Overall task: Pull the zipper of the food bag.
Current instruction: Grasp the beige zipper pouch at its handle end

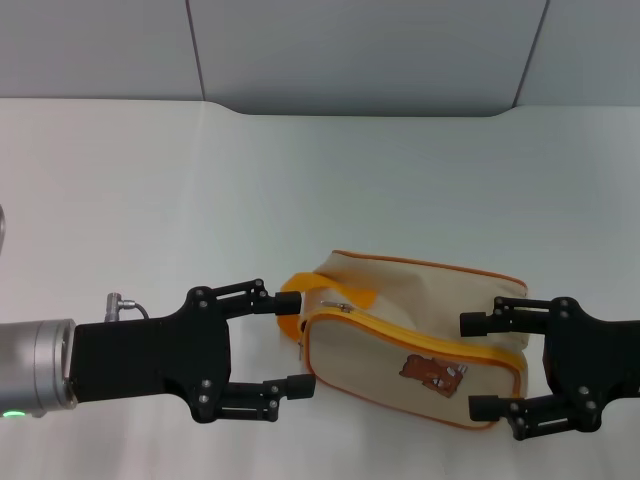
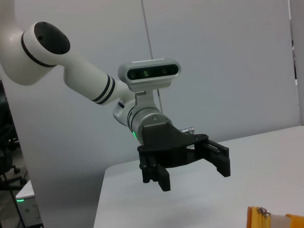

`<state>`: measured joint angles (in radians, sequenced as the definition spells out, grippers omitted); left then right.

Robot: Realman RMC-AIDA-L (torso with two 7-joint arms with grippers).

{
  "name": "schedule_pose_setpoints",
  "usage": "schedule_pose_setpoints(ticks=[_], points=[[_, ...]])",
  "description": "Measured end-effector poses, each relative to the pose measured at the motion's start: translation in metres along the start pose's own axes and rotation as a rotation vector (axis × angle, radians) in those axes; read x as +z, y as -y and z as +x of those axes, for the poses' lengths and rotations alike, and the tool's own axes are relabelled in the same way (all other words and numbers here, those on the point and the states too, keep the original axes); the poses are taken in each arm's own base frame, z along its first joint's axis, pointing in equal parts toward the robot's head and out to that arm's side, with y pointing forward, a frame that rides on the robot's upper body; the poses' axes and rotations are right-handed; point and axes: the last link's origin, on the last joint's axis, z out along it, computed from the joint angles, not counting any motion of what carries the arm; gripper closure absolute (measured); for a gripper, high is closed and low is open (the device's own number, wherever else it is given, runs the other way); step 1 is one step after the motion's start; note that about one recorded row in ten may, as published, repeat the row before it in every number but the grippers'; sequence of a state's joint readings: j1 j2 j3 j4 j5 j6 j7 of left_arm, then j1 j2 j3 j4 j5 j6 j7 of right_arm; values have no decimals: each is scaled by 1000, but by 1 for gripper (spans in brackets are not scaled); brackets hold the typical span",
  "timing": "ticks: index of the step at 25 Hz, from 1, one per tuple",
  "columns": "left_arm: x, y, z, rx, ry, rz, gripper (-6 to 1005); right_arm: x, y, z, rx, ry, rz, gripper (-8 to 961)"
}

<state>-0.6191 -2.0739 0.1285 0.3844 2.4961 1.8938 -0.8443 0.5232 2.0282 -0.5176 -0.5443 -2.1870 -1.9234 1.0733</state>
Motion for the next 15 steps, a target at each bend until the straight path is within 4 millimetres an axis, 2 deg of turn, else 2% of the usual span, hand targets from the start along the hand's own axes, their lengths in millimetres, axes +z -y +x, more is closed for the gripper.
schedule_pose_setpoints(ticks=[15], points=[[-1,-1,-6,12,11,28,199,3,2,-1,-16,5,5,122]])
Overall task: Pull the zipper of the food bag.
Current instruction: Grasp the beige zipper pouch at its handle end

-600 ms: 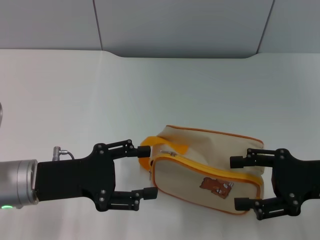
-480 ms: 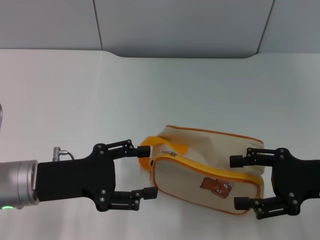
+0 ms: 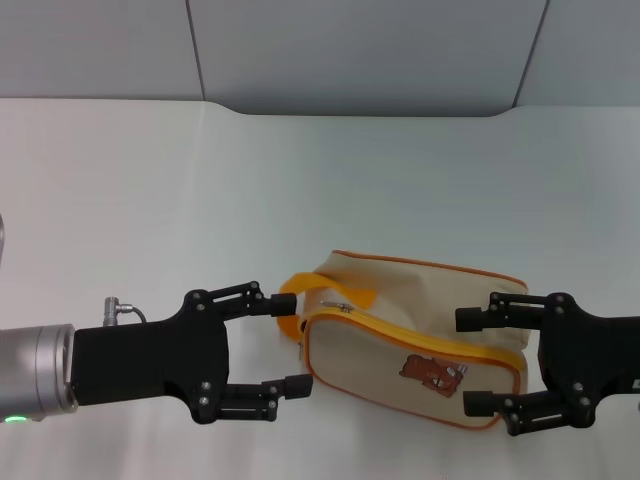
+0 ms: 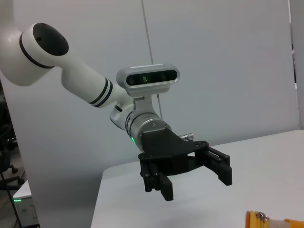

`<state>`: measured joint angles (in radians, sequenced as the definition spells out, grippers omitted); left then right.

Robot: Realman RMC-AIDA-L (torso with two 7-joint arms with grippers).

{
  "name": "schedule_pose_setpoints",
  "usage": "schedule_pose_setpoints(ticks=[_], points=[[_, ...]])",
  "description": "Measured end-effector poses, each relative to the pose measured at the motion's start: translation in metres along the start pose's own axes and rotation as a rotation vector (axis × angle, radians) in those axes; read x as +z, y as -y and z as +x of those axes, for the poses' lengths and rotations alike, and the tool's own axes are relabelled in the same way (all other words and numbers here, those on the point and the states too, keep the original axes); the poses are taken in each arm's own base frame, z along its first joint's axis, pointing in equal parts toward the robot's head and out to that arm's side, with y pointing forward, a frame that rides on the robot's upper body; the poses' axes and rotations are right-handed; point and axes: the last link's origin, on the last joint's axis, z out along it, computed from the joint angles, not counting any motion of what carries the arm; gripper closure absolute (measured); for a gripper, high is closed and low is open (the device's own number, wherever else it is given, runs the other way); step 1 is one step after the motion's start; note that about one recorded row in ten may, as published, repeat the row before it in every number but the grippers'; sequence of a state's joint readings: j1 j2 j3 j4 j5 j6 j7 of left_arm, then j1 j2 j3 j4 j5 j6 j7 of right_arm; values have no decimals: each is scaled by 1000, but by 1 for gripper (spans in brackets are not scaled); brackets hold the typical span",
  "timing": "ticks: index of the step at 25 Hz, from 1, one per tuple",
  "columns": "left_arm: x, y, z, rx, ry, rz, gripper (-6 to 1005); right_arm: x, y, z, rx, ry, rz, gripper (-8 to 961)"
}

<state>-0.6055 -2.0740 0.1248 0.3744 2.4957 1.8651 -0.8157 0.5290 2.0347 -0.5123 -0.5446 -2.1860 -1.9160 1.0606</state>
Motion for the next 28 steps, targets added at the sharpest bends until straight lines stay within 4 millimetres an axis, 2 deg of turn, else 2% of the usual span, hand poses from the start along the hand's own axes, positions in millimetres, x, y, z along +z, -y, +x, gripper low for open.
schedule_pose_setpoints(ticks=[11,15,20,26,28], points=[[-2,3,-5,17,15,48,219,1,1,1,0,-1,7,122],[-4,12,-21,15,79,158,226,1,2,-1,-9,9,13,122],[8,12,-40,-5,123,223,235,1,3,-3,-23,19,19,122],[12,7,-38,-7,87,206,246,2,6,-3,-26,14,29,123],[20,6,-38,-18,73,194,250,2,9,-3,-30,5,43,123]])
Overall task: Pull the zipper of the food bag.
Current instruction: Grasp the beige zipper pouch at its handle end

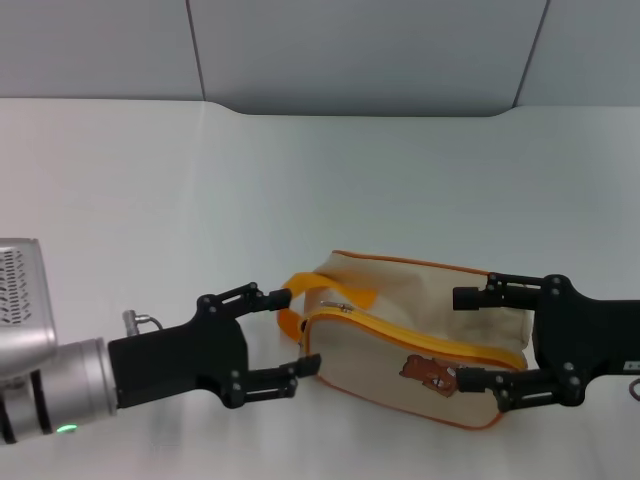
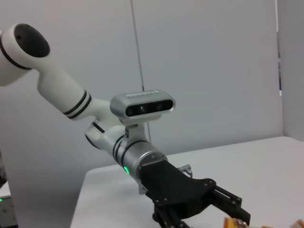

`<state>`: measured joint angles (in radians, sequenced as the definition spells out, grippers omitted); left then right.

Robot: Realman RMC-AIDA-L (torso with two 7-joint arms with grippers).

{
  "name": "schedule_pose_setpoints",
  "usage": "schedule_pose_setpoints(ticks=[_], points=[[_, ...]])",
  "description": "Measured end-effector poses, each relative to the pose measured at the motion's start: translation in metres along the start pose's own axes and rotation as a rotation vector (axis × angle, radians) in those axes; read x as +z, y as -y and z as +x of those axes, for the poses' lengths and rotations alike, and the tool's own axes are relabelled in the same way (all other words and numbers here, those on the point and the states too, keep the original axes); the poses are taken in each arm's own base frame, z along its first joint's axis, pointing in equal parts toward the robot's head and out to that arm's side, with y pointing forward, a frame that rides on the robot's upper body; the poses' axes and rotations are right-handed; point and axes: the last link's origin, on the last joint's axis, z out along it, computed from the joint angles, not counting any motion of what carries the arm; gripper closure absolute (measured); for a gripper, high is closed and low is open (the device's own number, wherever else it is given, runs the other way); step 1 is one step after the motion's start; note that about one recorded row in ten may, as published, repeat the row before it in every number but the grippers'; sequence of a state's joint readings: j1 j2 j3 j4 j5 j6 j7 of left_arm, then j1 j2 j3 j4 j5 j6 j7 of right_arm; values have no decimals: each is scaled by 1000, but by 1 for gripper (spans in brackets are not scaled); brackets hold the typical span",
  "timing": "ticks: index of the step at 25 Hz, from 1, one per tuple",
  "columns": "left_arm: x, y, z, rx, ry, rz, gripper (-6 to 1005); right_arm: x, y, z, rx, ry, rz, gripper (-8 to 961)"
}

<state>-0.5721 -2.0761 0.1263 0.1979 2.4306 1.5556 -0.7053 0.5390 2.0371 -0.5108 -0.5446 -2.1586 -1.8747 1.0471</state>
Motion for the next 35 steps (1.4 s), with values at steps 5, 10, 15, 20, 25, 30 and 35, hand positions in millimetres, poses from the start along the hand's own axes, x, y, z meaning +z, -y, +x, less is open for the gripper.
schedule_pose_setpoints(ticks=[5,10,15,20,25,30,35], points=[[12,-4,-4,2,-3,17,259,1,3,-1,-6,-4,4,123],[15,-6,-5,14,-7,19,268,2,5,-2,-12,-9,10,123],[14,-5,-5,13,-9,26,277,3,7,-4,-19,-10,7,123],[13,-5,-6,7,-16,43,286,5,8,-6,-25,-13,-3,123],[7,-4,-3,3,-32,42,295,6,8,-6,-26,-15,-6,123],[7,-4,-3,5,-32,35,304,7,8,-5,-22,-15,-4,123],[9,-4,-4,-4,-20,34,313,7,8,-3,-14,-15,5,122]])
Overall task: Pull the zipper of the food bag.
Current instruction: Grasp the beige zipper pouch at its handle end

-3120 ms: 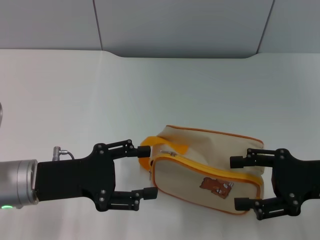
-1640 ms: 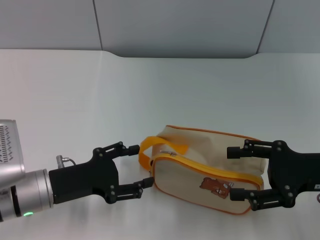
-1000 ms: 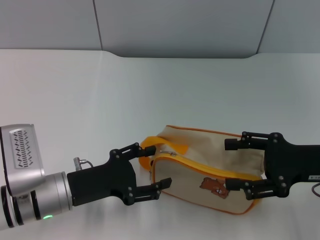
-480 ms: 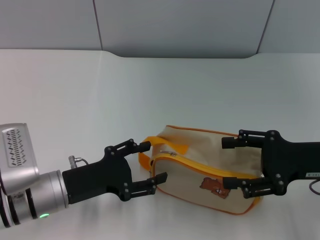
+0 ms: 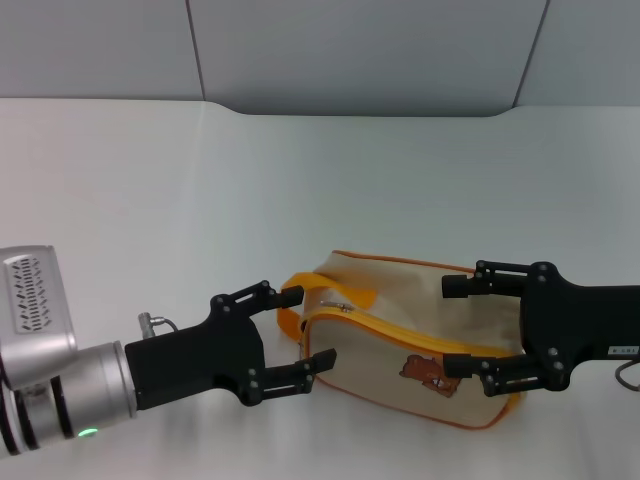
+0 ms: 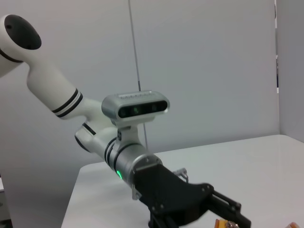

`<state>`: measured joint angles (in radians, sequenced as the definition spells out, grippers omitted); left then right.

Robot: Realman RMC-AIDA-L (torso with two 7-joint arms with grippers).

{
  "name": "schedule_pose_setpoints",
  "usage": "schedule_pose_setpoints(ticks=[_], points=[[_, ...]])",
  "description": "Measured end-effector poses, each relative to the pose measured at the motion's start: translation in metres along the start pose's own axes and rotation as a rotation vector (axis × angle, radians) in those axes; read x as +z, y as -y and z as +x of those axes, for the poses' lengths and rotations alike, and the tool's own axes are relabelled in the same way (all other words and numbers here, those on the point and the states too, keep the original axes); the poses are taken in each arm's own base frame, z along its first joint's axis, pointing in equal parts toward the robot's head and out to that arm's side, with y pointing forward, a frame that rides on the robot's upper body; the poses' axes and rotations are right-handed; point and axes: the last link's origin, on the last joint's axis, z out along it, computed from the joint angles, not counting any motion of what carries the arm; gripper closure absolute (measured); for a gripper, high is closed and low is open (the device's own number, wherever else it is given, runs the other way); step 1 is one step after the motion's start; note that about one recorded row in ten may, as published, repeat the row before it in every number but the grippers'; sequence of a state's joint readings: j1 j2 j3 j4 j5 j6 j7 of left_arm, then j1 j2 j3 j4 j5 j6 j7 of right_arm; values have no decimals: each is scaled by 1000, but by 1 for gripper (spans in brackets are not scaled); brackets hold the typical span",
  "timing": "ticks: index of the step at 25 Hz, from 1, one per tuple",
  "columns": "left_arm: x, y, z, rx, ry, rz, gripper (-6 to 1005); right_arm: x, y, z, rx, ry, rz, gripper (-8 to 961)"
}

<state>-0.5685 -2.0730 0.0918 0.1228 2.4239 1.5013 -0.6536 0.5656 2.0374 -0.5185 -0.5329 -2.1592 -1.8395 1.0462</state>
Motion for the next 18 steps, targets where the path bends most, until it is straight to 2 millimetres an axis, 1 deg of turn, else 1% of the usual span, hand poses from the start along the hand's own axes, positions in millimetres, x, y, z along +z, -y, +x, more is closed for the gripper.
schedule_pose_setpoints(ticks=[2,4,9,13,17,18], points=[[5,-1,-2,-4,8,6,317,0,0,0,2,2,1,122],[15,-3,-6,-12,12,46,320,0,-1,1,6,6,6,122],[22,-4,-10,-1,17,78,330,-1,-1,2,8,7,9,122],[24,-5,-9,-2,10,79,337,-2,-1,2,9,8,12,122],[22,-6,-9,-12,-3,90,344,-2,-1,2,9,11,16,123],[22,-6,-10,-14,-5,93,376,-2,-1,2,9,14,19,123]])
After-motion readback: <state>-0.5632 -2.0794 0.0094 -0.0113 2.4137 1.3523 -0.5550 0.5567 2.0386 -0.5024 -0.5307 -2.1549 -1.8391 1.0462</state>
